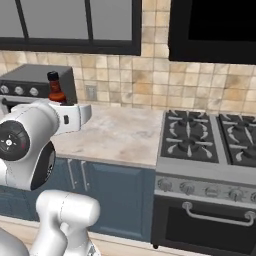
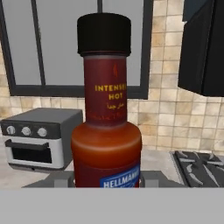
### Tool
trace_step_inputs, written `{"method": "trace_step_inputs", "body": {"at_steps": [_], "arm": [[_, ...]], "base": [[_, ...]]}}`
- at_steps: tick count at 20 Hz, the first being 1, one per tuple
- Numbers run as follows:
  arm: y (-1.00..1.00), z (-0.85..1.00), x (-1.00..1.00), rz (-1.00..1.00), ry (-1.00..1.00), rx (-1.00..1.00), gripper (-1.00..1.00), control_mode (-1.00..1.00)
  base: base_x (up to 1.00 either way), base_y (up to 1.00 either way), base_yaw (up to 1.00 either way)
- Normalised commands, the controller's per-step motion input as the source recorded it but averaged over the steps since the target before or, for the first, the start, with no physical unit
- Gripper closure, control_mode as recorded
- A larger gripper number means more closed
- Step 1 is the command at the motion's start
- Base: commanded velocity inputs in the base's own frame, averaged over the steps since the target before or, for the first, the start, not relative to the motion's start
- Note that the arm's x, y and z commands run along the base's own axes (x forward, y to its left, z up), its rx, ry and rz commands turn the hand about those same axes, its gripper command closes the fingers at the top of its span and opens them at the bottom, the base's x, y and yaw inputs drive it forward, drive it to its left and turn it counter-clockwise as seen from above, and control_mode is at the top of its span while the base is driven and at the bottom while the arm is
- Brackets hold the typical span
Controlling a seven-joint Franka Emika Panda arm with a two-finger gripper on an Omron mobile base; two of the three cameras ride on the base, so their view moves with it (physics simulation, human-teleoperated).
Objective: Take 2 condiments from the cabinet and move them on the counter near the stove.Make sure the condiments are lined up with each other, next to each other.
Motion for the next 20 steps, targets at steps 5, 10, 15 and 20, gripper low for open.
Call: {"method": "trace_step_inputs", "body": {"at_steps": [5, 10, 15, 20], "arm": [[0.0, 0.0, 0.0, 0.0, 0.0, 0.0, 1.0, 1.0], [0.0, 0.0, 0.0, 0.0, 0.0, 0.0, 1.0, 1.0], [0.0, 0.0, 0.0, 0.0, 0.0, 0.0, 1.0, 1.0], [0.0, 0.0, 0.0, 0.0, 0.0, 0.0, 1.0, 1.0]], "base": [[0.31, 0.5, -0.09], [0.57, 0.38, -0.02], [0.62, 0.29, 0.0], [0.39, 0.32, 0.0]]}}
